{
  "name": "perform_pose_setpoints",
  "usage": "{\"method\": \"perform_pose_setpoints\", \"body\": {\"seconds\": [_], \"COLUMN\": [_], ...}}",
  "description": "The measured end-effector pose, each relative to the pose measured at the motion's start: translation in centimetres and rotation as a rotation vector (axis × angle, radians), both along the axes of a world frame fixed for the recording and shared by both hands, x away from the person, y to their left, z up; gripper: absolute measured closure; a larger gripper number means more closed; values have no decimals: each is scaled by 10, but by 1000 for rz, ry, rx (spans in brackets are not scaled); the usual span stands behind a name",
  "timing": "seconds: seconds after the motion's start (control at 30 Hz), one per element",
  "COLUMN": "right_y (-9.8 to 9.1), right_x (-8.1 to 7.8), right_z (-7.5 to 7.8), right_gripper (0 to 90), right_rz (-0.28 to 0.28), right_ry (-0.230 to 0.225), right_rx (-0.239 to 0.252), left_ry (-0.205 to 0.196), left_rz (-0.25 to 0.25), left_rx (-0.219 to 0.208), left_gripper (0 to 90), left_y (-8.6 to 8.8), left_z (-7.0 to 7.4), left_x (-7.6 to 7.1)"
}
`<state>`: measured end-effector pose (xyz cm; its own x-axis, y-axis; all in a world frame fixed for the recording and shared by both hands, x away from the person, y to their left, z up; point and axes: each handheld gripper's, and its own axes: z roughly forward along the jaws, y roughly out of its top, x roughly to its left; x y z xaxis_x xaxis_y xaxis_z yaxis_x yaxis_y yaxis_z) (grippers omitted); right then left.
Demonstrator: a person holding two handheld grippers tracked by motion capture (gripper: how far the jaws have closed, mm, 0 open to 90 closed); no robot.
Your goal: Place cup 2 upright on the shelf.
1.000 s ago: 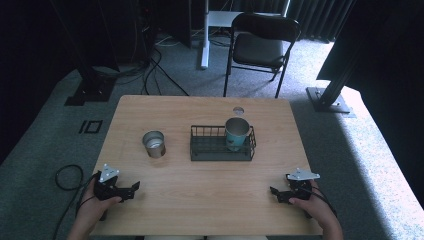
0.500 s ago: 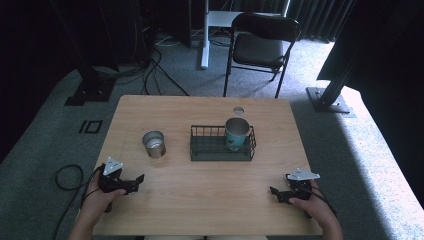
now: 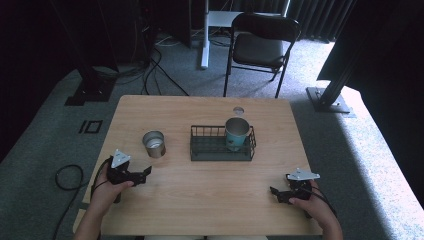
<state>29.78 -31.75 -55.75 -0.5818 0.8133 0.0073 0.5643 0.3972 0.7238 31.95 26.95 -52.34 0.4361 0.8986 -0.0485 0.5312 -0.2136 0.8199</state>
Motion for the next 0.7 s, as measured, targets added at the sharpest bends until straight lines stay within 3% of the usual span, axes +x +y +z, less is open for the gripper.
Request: {"method": "perform_pose_setpoints", "body": {"seconds": [0.7], "right_y": [0], "right_x": [0], "right_z": [0], "right_gripper": [118], "right_rz": [0], "right_ry": [0], "right_rx": [0], "left_ry": [-70], "left_rz": [3], "left_rx": [-27], "left_gripper": [10], "left_y": [-12], "left_z": [15], "left_x": [31]}}
